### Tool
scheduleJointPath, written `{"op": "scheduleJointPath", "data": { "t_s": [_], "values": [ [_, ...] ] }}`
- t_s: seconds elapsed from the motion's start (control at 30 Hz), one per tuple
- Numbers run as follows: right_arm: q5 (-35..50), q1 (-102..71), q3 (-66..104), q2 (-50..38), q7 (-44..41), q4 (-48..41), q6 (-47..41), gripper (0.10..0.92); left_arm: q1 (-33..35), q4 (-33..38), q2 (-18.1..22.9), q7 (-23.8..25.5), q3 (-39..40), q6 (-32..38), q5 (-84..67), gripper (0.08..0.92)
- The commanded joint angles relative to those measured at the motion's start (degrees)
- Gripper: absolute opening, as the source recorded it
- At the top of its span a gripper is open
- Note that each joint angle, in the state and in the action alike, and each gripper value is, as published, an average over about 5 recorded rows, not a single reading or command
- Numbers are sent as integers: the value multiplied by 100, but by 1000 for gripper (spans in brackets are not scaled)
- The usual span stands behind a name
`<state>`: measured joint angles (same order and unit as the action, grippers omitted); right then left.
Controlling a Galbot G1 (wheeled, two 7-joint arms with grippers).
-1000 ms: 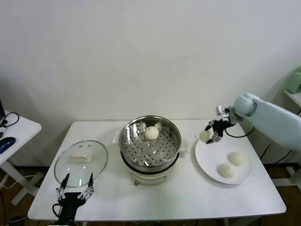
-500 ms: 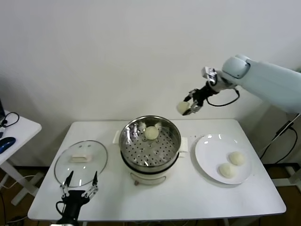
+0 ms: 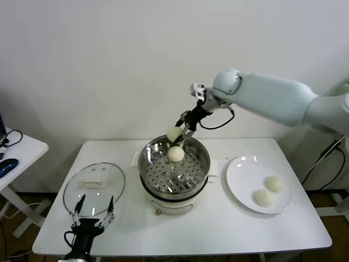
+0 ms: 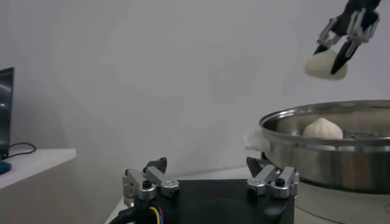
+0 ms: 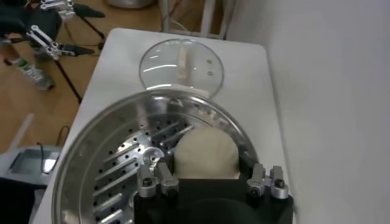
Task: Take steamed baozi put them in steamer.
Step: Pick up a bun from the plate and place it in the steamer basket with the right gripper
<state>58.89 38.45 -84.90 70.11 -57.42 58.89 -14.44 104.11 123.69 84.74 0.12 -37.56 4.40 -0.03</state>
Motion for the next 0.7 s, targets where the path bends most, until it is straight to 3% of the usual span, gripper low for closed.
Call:
{"op": "scheduleJointPath", "data": {
  "t_s": [0.03,0.7],
  "values": [
    [-81,-394,-131,606,52,-93,-31,679,9,-10,5,6,5,17,54,823],
    [-660,-941,-86,721,8,-334,80,679,33,-92,45,23,-30,58,34,823]
  ]
}}
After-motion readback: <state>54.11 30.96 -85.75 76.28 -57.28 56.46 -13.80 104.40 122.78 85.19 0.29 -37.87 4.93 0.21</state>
